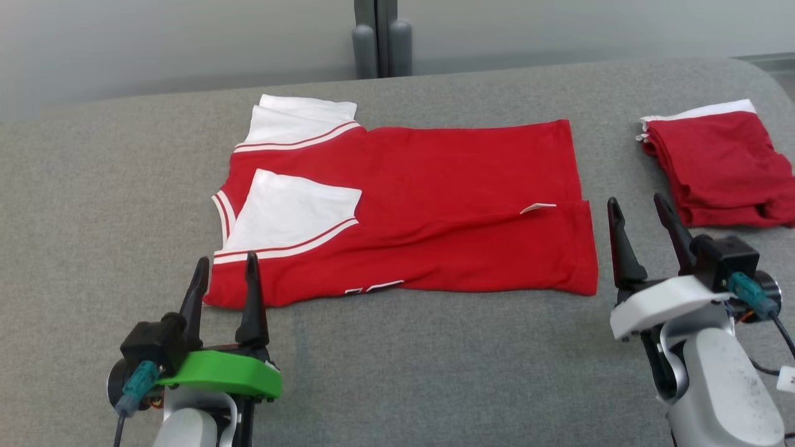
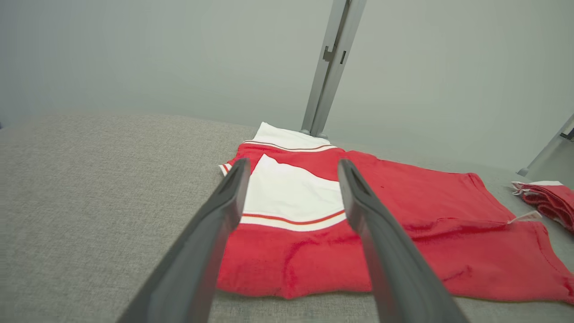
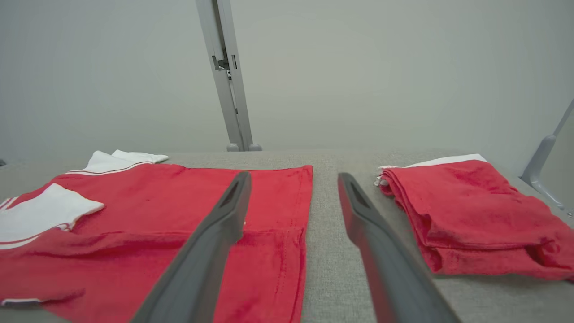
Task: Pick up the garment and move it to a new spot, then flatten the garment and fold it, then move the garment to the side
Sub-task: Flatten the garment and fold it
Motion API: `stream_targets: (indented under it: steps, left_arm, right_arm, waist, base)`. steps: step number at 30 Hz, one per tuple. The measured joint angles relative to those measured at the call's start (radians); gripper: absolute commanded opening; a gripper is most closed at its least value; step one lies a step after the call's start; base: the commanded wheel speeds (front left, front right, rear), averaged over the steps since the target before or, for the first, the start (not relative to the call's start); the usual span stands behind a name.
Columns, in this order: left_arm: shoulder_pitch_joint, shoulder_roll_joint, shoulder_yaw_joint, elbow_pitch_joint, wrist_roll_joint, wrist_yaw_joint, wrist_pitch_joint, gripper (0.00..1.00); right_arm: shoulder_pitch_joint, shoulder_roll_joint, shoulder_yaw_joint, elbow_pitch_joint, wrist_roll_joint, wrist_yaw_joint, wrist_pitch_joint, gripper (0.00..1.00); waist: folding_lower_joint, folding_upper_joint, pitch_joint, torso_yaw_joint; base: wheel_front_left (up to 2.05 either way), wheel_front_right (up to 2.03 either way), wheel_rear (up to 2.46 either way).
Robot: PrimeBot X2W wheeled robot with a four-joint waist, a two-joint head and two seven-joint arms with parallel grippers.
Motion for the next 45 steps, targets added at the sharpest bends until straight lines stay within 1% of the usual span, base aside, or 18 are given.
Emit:
stream_targets:
  steps: [5,10,19,23,26,34,37,41,42,43,44,45]
  left_arm:
    - [0.049,0.000,0.005,0.007,-0.004,0.005,0.000,1.00]
    - [0.095,0.000,0.011,0.002,-0.018,0.015,0.000,1.00]
    - [0.115,0.000,0.005,0.000,-0.020,0.031,0.000,1.00]
    - [0.108,0.000,-0.001,0.048,-0.022,0.033,0.000,1.00]
    - [0.077,-0.001,0.005,0.116,-0.056,0.043,0.043,1.00]
    - [-0.051,0.002,0.081,0.269,-0.193,0.081,0.253,1.00]
    - [-0.092,0.003,0.110,0.301,-0.247,0.084,0.296,1.00]
    - [-0.127,0.002,0.135,0.332,-0.303,0.081,0.319,1.00]
    - [-0.133,0.002,0.137,0.336,-0.313,0.077,0.322,0.86]
    - [-0.139,0.001,0.142,0.339,-0.330,0.074,0.322,0.69]
    - [-0.144,0.001,0.146,0.343,-0.342,0.069,0.320,0.46]
    - [-0.148,0.001,0.147,0.345,-0.349,0.067,0.316,0.35]
  right_arm:
    - [0.094,0.000,0.018,-0.039,0.034,0.000,-0.003,1.00]
    - [0.163,0.000,0.027,-0.049,0.066,0.000,-0.004,1.00]
    - [0.187,0.000,0.037,-0.048,0.080,0.000,-0.004,1.00]
    - [0.178,0.000,0.044,-0.039,0.080,0.000,-0.004,1.00]
    - [0.171,0.001,0.055,-0.027,0.080,0.000,-0.004,1.00]
    - [0.138,0.001,0.079,-0.014,0.080,0.000,0.002,1.00]
    - [0.133,0.001,0.089,-0.011,0.080,0.000,0.004,1.00]
    - [0.124,0.001,0.094,-0.004,0.081,0.000,0.011,1.00]
    - [0.122,0.001,0.095,-0.003,0.082,0.000,0.015,1.00]
    - [0.121,0.001,0.095,0.001,0.083,0.000,0.020,1.00]
    - [0.121,0.001,0.095,0.006,0.084,0.000,0.024,1.00]
    - [0.121,0.000,0.094,0.012,0.085,0.000,0.031,1.00]
  waist:
    - [0.0000,0.0001,-0.047,-0.009]
    - [0.0000,0.0000,-0.087,-0.013]
    - [0.0000,0.0000,-0.093,-0.009]
    - [0.0000,0.0000,-0.080,-0.009]
    - [0.0000,0.0000,-0.068,-0.010]
    - [0.0000,0.0000,-0.035,-0.027]
    - [0.0000,0.0000,-0.021,-0.039]
    - [0.0000,0.0000,0.000,-0.057]
    - [0.0000,0.0000,0.004,-0.061]
    - [0.0000,0.0000,0.009,-0.065]
    - [0.0000,0.0000,0.014,-0.068]
    - [0.0000,0.0000,0.018,-0.071]
  base:
    - [0.00,0.00,0.00]
    - [0.00,0.00,0.00]
    - [0.00,0.00,0.00]
    - [0.00,0.00,0.00]
    - [0.00,0.00,0.00]
    - [0.00,0.00,0.00]
    - [0.00,0.00,0.00]
    - [0.00,0.00,0.00]
    - [0.00,0.00,0.00]
    - [0.00,0.00,0.00]
    - [0.00,0.00,0.00]
    - [0.00,0.00,0.00]
